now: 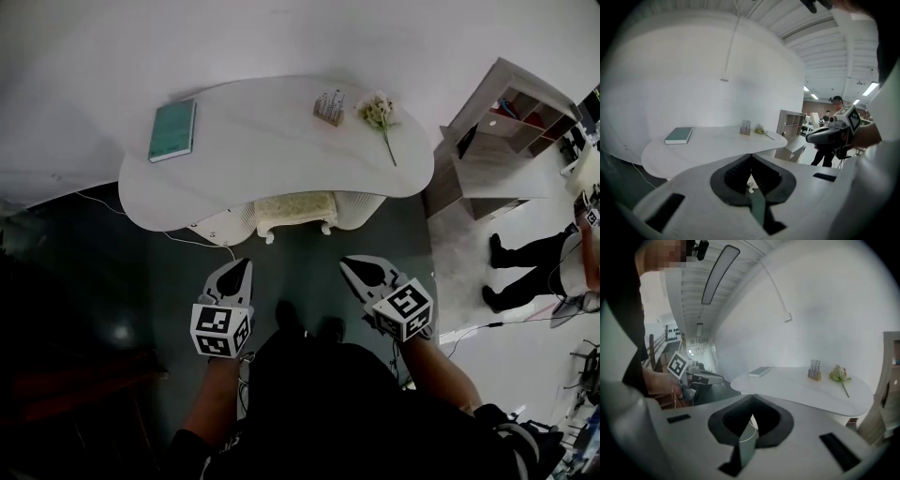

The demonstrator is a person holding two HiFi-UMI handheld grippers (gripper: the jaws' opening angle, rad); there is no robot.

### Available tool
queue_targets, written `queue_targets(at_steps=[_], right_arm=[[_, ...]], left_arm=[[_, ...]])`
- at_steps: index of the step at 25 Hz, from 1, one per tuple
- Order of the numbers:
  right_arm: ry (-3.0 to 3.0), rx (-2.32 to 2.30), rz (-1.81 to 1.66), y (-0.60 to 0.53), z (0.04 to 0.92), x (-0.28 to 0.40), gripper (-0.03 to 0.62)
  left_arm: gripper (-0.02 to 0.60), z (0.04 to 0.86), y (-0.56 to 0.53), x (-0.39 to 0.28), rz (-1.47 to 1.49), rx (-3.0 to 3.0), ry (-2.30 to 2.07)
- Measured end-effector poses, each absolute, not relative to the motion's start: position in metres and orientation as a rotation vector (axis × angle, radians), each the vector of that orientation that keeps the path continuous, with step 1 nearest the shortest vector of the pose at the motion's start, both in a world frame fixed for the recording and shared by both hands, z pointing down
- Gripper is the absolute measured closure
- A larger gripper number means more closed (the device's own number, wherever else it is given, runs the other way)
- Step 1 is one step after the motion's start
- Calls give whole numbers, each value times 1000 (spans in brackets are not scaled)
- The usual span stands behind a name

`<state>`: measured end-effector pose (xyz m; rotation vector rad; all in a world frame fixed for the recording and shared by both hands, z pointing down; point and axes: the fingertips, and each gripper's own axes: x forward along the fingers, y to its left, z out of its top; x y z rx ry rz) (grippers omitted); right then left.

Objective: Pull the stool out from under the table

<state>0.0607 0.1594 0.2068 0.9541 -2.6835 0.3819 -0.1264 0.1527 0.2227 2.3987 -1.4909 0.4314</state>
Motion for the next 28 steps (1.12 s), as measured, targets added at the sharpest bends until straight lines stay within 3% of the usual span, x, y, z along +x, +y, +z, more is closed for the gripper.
queue_targets(at_steps=[6,12,20,28], right_arm=[[-2620,964,420,117,232,12,588],[-2594,886,456,99,263,-13,588],[-2600,858,544,78,362,-12,588],[-2562,1080,401,28,445,31,588]], left_arm=[[574,275,111,-154,526,2418,-1408],[574,313,68,-156,354,2336,-1396],[574,388,56,-156,425,2235,-1449],[574,469,37,-163,541,2193,-1499]])
